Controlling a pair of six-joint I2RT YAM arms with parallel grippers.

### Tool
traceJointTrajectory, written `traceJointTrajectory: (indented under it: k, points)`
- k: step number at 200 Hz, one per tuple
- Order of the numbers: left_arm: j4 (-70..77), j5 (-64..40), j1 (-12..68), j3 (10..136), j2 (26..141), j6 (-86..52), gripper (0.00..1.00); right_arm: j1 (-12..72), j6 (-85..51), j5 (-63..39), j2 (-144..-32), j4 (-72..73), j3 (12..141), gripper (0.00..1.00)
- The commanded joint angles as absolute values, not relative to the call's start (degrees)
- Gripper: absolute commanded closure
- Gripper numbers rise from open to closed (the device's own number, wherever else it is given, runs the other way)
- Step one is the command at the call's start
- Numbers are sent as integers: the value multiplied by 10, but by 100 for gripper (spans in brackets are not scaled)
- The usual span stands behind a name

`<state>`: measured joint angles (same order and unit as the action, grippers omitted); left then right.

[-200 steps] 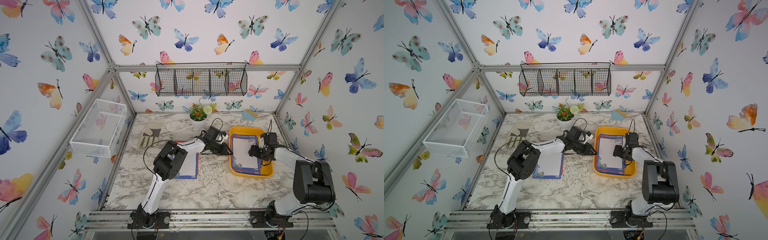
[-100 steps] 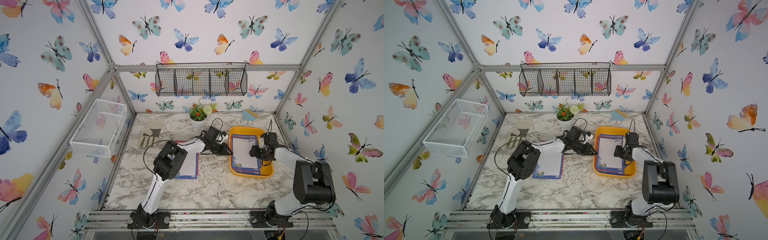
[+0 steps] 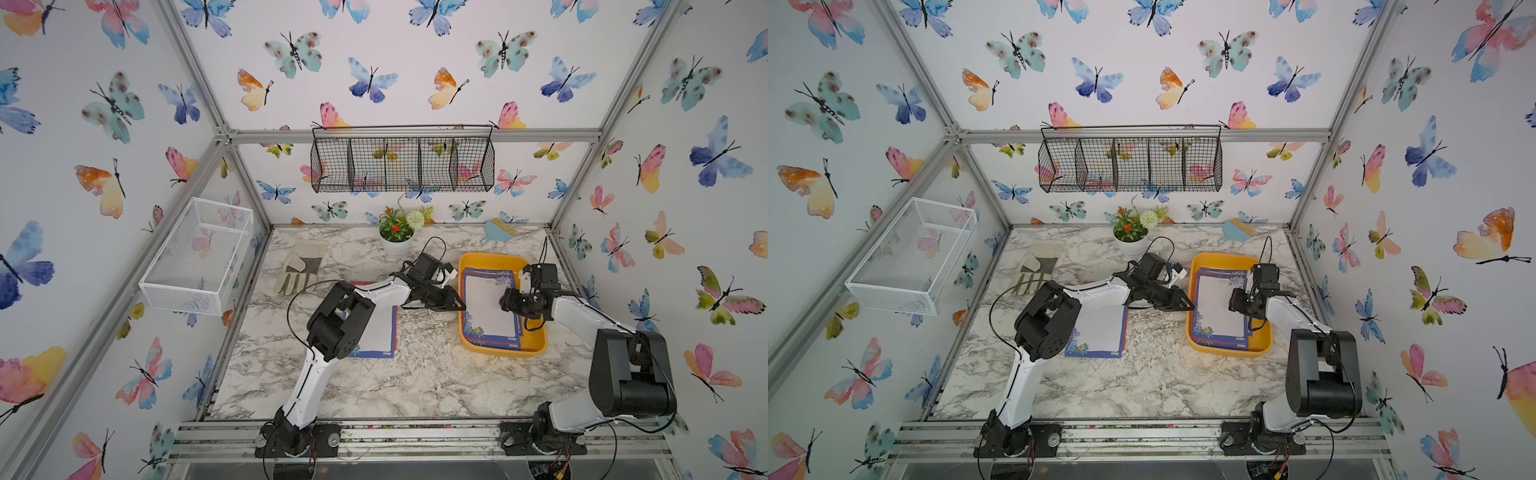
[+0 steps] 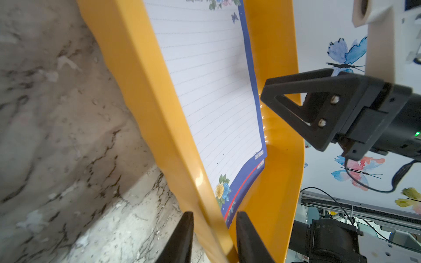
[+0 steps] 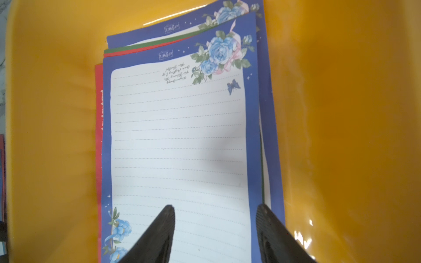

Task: Take out the stationery paper from the storage box
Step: Pick up the stationery paper from the storage box.

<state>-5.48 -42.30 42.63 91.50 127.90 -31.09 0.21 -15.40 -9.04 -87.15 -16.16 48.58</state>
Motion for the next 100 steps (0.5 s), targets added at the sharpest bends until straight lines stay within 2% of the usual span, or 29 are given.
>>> traceJointTrajectory:
  k: [1, 68, 100]
  points:
    - [-87, -414, 430, 920, 1296, -303, 67, 0, -154, -79, -879, -178, 496, 38]
    - [-88, -413, 431, 920, 1297, -303, 67, 0, -152, -72, -909, -177, 498, 36]
    - [-88, -415, 430, 920, 1297, -303, 67, 0, -151, -81, -900, -173, 497, 44]
